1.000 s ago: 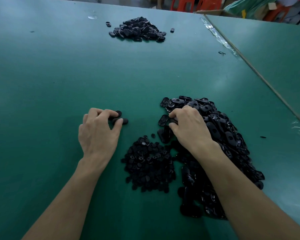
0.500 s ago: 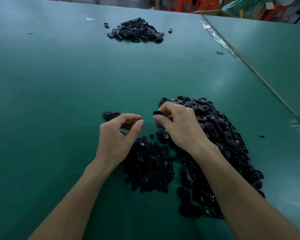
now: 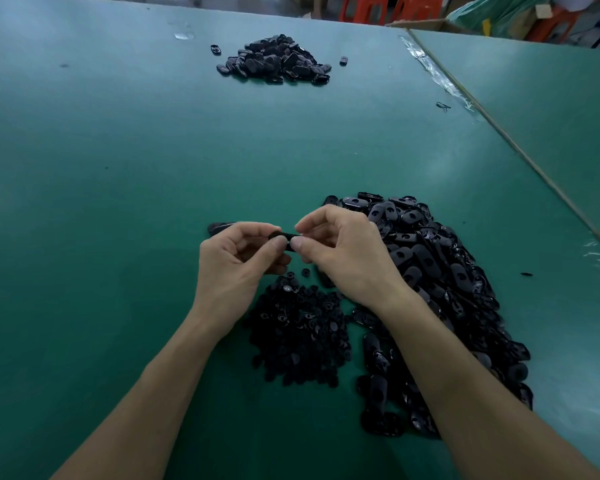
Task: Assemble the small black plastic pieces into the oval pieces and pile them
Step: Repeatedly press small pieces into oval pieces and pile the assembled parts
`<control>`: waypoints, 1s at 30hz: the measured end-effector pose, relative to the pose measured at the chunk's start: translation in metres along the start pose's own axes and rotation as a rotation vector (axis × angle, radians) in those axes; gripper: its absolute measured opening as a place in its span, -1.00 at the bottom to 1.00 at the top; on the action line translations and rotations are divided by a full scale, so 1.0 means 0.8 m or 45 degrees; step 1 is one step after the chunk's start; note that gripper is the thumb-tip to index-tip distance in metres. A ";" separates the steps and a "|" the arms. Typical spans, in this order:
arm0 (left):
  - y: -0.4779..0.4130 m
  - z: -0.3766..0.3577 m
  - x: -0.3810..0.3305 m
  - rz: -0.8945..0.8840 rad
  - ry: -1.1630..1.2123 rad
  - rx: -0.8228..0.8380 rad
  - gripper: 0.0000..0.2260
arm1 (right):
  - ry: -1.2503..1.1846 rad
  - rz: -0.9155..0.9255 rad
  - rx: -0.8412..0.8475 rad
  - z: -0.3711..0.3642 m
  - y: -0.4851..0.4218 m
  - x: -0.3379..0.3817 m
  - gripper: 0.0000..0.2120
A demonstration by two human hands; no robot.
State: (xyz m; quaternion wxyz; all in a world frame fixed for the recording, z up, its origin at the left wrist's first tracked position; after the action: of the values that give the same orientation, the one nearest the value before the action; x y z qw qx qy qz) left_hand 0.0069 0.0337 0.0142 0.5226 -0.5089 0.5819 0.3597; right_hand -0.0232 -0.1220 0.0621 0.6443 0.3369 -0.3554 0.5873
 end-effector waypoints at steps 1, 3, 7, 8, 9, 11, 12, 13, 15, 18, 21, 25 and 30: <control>0.001 -0.001 0.000 0.008 0.010 -0.002 -0.87 | 0.012 -0.017 -0.006 0.000 0.000 -0.002 -0.94; 0.002 -0.002 0.002 0.027 0.032 0.001 -0.86 | 0.032 -0.064 0.017 -0.001 0.000 -0.005 -0.90; 0.003 -0.003 0.004 0.030 0.055 0.013 -0.88 | -0.092 -0.092 0.060 -0.003 0.001 -0.009 -0.90; 0.003 -0.003 0.004 0.034 0.058 0.013 -0.90 | -0.135 -0.086 0.063 -0.003 0.001 -0.009 -0.92; 0.003 -0.002 0.005 0.040 0.062 0.011 -0.93 | -0.169 -0.082 0.070 -0.003 0.002 -0.009 -0.95; 0.002 0.000 0.006 0.052 0.069 0.008 -0.98 | -0.219 -0.077 0.089 -0.003 0.003 -0.010 -0.97; 0.001 0.000 0.007 0.055 0.070 0.014 -0.98 | -0.225 -0.074 0.094 -0.003 0.003 -0.011 -0.95; 0.001 -0.001 0.007 0.056 0.068 0.027 -0.95 | -0.221 -0.070 0.095 -0.002 0.003 -0.012 -0.93; 0.002 -0.003 0.006 0.053 0.055 0.064 -0.88 | -0.213 -0.061 0.093 -0.003 0.004 -0.011 -0.93; 0.003 -0.004 0.005 0.050 0.040 0.076 -0.76 | -0.297 -0.067 0.087 -0.007 0.007 -0.009 -0.93; 0.001 -0.001 0.006 0.039 0.068 0.042 -0.78 | -0.441 -0.098 0.090 -0.015 0.010 -0.010 -0.94; 0.000 -0.001 0.008 0.012 0.044 0.002 -0.83 | -0.259 -0.107 0.115 -0.024 0.015 -0.012 -0.90; -0.001 0.002 0.007 -0.031 0.054 -0.062 -0.74 | 0.516 0.018 0.193 -0.022 0.018 -0.006 -0.85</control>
State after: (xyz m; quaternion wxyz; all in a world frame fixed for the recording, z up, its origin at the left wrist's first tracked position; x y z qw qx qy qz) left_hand 0.0084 0.0337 0.0083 0.5020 -0.5360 0.5777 0.3563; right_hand -0.0371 -0.1085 0.0493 0.6713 0.2571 -0.1758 0.6725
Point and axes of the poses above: each hand's wrist, its own y-axis away from the middle knuckle, its own z-axis out of the back of the hand, x = y × z, the point moved 6 cm from there along -y, towards the middle knuckle, and after that the axes turned 3 degrees about x, right-handed, at the moved point
